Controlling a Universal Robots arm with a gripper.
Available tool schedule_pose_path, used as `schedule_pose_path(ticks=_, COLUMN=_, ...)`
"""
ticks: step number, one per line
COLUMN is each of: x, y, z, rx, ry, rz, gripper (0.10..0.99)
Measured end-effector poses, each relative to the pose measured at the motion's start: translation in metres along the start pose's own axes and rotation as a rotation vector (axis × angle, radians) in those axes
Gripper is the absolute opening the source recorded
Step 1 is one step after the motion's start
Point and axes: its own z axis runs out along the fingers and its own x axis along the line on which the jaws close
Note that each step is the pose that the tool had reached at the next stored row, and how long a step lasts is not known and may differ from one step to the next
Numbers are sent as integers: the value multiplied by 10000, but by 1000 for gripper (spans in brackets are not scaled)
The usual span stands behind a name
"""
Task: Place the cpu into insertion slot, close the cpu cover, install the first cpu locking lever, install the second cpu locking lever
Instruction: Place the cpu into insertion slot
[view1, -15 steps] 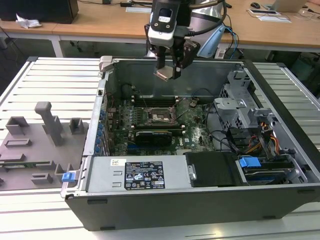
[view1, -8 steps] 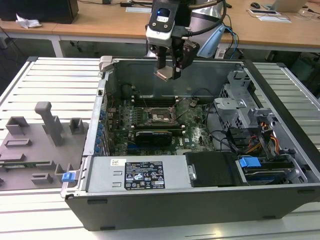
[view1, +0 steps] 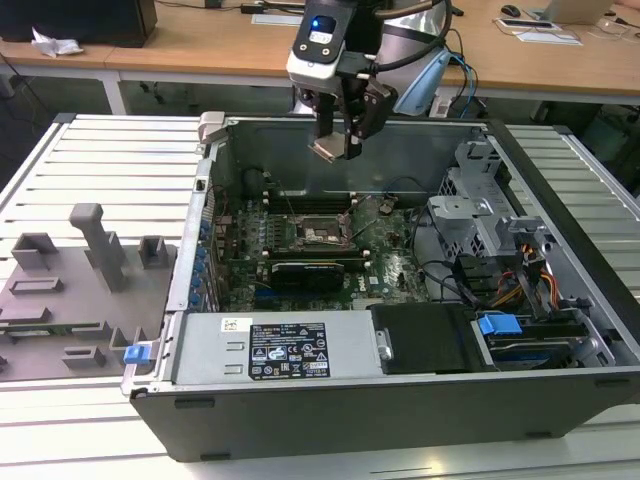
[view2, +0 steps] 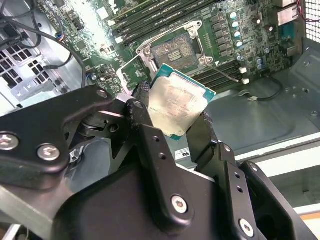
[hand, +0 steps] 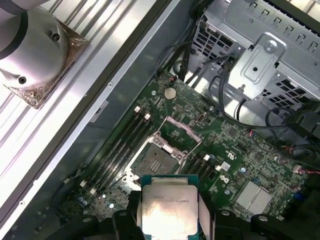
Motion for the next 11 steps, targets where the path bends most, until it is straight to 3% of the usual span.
schedule_pose_path(ticks=11, x=0, y=0, z=1, rx=-14, ry=-63, rz=703, gripper=541)
